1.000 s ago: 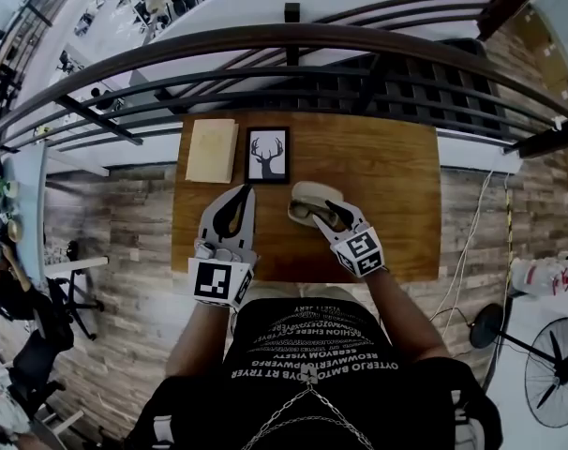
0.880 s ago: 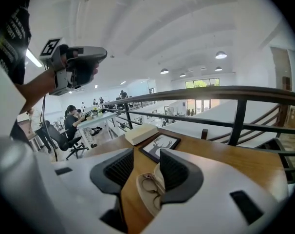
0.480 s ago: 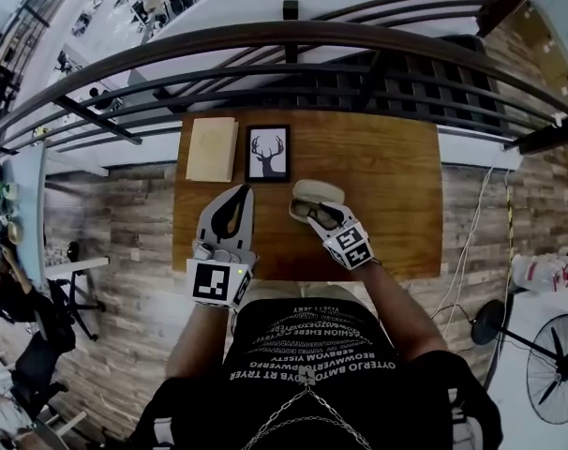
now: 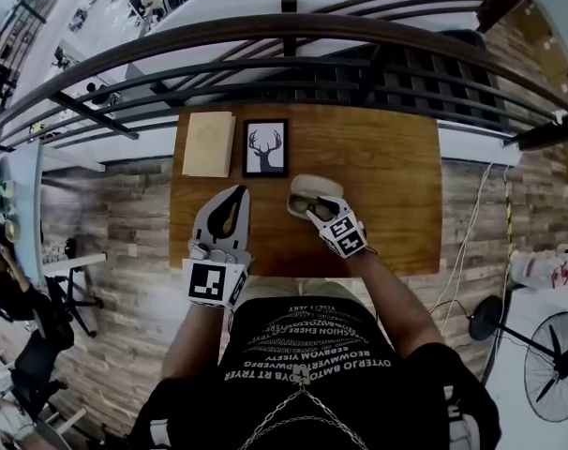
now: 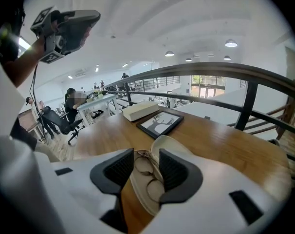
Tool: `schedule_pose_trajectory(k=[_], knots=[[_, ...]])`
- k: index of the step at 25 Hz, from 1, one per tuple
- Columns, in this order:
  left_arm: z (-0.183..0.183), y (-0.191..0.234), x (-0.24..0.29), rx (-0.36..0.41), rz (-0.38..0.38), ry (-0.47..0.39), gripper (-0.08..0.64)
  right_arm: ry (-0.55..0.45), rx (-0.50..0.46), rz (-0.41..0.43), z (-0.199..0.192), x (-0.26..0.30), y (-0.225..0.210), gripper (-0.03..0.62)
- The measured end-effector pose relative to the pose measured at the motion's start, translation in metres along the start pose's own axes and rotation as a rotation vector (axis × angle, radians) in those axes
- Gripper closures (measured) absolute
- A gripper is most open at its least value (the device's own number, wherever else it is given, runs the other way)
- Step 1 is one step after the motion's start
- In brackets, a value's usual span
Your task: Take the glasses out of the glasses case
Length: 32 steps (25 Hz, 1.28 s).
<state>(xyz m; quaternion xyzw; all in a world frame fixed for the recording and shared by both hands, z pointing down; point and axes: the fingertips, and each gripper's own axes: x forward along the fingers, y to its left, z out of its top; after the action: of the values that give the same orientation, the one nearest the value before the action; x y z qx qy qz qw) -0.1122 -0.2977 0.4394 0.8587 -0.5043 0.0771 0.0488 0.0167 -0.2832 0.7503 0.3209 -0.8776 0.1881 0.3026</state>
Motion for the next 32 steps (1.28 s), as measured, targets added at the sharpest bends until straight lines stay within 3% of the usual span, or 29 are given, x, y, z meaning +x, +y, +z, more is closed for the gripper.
schedule_pose_trajectory(k=[21, 32], knots=[[-0.005, 0.01, -0.003, 0.015, 0.004, 0.022, 0.531, 0.173, -0.014, -0.018, -0.047, 0.039, -0.02, 0.443], [-0.012, 0.018, -0.007, 0.011, 0.022, 0.047, 0.531, 0.237, -0.066, -0.024, -0.056, 0.055, -0.025, 0.474]])
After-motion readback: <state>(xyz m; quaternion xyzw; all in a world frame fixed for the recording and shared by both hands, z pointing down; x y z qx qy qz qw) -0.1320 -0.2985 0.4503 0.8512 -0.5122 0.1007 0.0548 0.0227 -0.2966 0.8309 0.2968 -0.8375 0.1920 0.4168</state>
